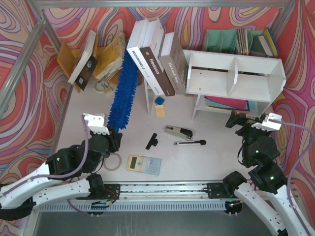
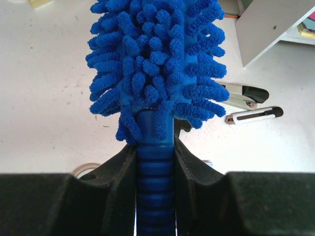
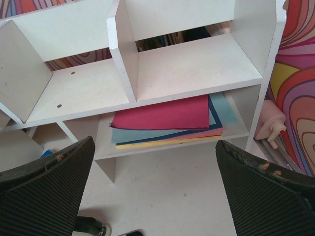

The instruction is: Dust the bookshelf with a duster

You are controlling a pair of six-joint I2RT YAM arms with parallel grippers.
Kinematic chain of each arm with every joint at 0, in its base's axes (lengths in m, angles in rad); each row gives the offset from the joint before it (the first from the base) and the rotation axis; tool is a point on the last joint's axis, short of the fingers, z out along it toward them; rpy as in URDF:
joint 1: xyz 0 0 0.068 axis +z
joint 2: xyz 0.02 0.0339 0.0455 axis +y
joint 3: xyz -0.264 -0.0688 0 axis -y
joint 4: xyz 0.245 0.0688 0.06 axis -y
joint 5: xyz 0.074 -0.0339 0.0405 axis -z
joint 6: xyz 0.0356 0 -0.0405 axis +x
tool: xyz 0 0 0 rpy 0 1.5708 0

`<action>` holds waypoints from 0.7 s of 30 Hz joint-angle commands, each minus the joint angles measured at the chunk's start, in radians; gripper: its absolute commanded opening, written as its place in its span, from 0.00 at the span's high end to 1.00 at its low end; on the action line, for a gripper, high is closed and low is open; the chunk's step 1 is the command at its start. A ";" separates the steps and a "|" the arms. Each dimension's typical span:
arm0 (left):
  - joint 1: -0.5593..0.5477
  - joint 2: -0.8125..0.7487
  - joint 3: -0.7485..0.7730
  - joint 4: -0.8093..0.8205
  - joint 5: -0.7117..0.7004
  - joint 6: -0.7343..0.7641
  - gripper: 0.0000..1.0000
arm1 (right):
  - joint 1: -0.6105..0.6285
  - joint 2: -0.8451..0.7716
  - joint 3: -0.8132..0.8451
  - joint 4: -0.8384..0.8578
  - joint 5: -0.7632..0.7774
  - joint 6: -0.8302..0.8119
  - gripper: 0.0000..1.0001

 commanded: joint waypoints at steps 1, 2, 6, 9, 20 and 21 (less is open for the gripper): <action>0.002 0.035 -0.011 0.032 -0.020 0.047 1.00 | 0.003 -0.007 -0.001 -0.007 0.003 -0.001 0.01; 0.002 0.046 -0.026 0.038 -0.007 0.039 1.00 | 0.003 -0.007 0.000 -0.009 0.003 0.000 0.01; 0.002 0.072 -0.105 0.079 0.040 -0.018 1.00 | 0.003 -0.009 -0.001 -0.007 0.004 0.000 0.01; 0.002 0.083 -0.191 0.118 0.062 -0.056 1.00 | 0.002 -0.009 0.000 -0.006 0.002 -0.003 0.01; 0.016 0.090 -0.231 0.083 0.015 -0.094 1.00 | 0.003 -0.009 0.001 -0.007 0.003 0.000 0.01; 0.017 0.075 -0.205 0.063 -0.002 -0.081 1.00 | 0.003 -0.010 0.002 -0.008 0.003 0.001 0.01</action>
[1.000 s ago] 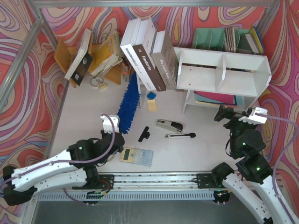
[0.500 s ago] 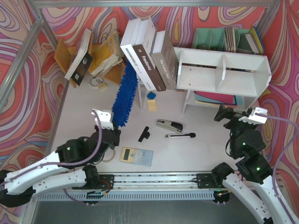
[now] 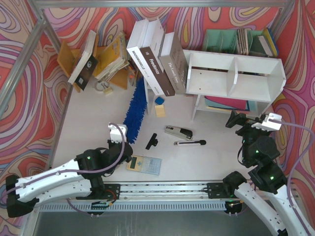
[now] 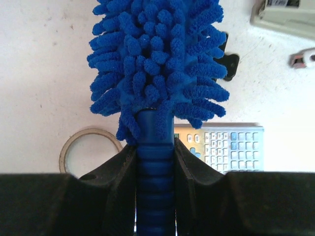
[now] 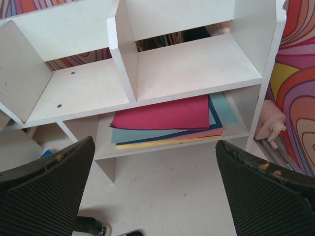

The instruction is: Dust the bookshelf with a duster

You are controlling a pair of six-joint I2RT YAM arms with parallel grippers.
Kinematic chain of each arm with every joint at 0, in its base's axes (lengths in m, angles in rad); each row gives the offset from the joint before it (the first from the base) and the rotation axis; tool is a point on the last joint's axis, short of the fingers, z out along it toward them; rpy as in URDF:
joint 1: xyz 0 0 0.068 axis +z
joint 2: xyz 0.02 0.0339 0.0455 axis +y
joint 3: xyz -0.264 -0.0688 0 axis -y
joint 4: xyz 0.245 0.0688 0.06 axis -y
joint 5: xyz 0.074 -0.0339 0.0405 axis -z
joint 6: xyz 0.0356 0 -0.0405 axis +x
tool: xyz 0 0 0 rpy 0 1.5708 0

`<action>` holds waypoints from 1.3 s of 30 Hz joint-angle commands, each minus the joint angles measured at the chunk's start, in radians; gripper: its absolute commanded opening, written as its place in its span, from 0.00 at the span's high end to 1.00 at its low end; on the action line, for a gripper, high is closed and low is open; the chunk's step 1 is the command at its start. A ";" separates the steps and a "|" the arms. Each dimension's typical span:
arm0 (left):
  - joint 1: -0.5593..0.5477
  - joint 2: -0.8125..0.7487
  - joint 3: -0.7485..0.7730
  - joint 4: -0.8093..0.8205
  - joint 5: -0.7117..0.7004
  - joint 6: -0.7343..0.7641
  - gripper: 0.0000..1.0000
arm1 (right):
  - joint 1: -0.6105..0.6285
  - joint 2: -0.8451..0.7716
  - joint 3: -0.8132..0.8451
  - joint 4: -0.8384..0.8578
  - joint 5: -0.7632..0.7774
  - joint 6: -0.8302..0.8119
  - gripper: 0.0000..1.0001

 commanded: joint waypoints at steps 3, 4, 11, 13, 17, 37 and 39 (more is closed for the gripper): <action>0.010 -0.107 0.173 -0.062 -0.137 0.077 1.00 | 0.003 -0.017 0.002 -0.007 0.005 0.003 0.01; 0.011 -0.119 0.207 -0.073 -0.154 0.099 1.00 | 0.002 -0.020 0.001 -0.007 0.007 0.003 0.01; 0.011 -0.175 0.420 -0.033 -0.279 0.324 1.00 | 0.002 -0.023 0.003 -0.004 0.007 0.010 0.01; 0.011 -0.162 0.484 -0.039 -0.367 0.369 1.00 | 0.002 -0.017 0.008 -0.005 0.004 0.012 0.01; 0.010 -0.136 0.564 0.053 -0.435 0.545 1.00 | 0.003 -0.003 0.026 -0.012 -0.004 0.034 0.01; -0.092 0.382 1.241 0.076 0.020 0.814 1.00 | 0.003 0.269 0.443 -0.294 -0.111 0.360 0.03; -0.183 0.442 1.285 0.090 -0.029 0.875 1.00 | 0.003 0.291 0.480 -0.299 -0.151 0.388 0.04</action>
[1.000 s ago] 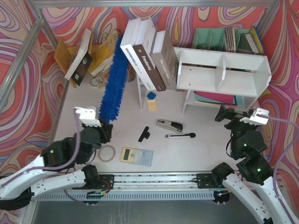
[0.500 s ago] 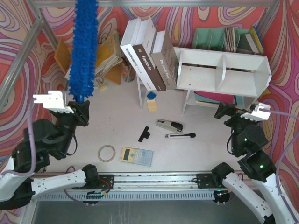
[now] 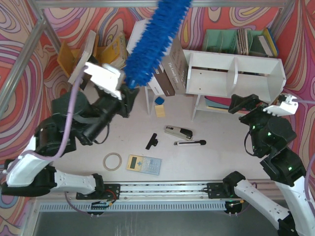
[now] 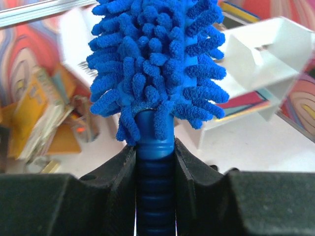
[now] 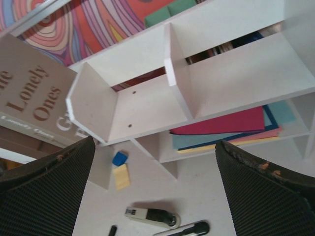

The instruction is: Dust the bookshelf with a duster

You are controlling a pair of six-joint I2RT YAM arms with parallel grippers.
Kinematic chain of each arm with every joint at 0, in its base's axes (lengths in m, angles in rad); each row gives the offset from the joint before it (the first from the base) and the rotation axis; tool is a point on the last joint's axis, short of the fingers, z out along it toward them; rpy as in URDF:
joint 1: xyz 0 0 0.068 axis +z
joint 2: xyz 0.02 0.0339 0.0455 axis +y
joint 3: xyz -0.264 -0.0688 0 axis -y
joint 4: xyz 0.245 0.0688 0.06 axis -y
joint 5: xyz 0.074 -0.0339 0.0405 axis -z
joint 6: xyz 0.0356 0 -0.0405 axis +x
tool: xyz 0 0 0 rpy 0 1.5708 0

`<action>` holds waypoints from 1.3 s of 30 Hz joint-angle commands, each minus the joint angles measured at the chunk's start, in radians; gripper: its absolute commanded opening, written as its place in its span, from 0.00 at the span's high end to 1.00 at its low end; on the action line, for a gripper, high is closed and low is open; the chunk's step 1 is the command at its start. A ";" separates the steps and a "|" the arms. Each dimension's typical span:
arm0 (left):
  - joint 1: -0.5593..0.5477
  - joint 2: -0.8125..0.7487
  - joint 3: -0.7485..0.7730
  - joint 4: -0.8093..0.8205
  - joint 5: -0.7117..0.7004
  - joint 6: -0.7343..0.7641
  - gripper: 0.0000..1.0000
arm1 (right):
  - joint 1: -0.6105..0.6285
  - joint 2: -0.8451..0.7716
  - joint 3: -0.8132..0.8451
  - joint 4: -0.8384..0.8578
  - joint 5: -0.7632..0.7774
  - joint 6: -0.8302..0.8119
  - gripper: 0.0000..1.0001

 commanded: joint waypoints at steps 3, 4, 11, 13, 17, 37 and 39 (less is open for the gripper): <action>-0.202 0.166 0.130 0.043 -0.021 0.134 1.00 | 0.003 0.071 0.114 -0.060 -0.120 0.137 0.04; -0.207 0.187 0.139 0.043 0.009 0.114 1.00 | 0.003 0.079 0.130 -0.063 -0.132 0.151 0.04; -0.207 0.362 0.214 0.032 0.019 -0.012 1.00 | 0.003 0.081 0.186 -0.081 -0.144 0.199 0.04; -0.198 0.404 0.218 0.035 0.026 -0.038 1.00 | 0.003 0.079 0.191 -0.096 -0.138 0.206 0.04; -0.162 0.460 0.209 0.029 0.091 -0.114 1.00 | 0.003 0.074 0.188 -0.116 -0.167 0.235 0.04; -0.149 0.280 -0.265 0.320 0.349 -0.173 1.00 | 0.002 0.171 0.049 0.089 -0.221 0.463 0.08; -0.148 0.248 -0.305 0.348 0.356 -0.169 1.00 | 0.002 0.180 0.038 0.074 -0.207 0.497 0.12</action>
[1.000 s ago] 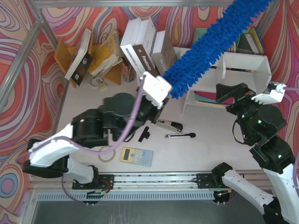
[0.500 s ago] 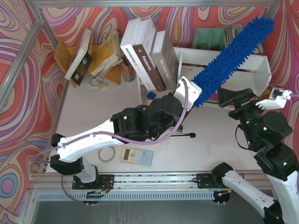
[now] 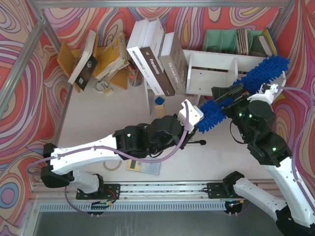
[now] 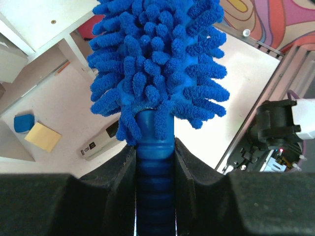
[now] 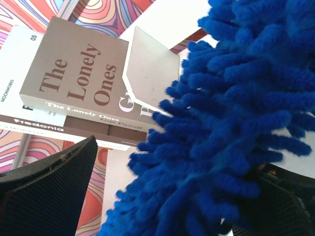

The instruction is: Dust the bookshelf with a duster

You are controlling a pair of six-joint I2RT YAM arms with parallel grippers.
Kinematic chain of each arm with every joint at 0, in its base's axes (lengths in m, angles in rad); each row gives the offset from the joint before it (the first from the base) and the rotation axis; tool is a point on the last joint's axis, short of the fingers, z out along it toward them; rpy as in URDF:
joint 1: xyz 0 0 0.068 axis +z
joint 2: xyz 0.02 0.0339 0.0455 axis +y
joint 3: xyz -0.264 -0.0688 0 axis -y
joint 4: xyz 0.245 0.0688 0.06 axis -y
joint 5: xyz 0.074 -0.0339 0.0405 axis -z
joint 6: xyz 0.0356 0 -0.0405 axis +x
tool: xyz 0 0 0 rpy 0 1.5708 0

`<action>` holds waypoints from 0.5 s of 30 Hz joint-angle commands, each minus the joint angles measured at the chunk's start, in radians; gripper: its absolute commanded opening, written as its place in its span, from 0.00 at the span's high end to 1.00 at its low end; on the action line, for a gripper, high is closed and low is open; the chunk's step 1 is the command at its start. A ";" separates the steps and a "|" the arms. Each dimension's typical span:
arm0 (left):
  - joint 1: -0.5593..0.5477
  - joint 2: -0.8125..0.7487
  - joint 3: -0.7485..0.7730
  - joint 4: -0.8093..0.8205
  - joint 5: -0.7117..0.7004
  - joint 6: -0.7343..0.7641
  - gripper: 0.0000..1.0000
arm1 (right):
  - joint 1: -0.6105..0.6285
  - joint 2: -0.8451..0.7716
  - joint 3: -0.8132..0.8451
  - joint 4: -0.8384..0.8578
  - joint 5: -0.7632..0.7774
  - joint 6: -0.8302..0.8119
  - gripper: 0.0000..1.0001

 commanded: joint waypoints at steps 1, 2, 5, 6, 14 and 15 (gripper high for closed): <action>-0.001 -0.098 -0.073 0.179 0.052 -0.001 1.00 | 0.002 0.010 -0.023 0.047 0.032 0.104 0.14; -0.001 -0.110 -0.089 0.206 0.056 0.003 1.00 | 0.003 0.009 -0.034 0.039 0.045 0.125 0.16; 0.000 -0.125 -0.115 0.220 0.059 0.016 1.00 | 0.002 -0.017 -0.076 0.045 0.083 0.168 0.22; -0.001 -0.127 -0.120 0.218 0.050 0.016 1.00 | 0.002 -0.029 -0.085 0.046 0.093 0.183 0.25; 0.000 -0.133 -0.175 0.209 0.039 0.010 1.00 | 0.003 -0.076 -0.120 -0.009 0.148 0.283 0.58; -0.001 -0.131 -0.178 0.208 0.035 0.008 1.00 | 0.003 -0.074 -0.118 -0.016 0.145 0.291 0.61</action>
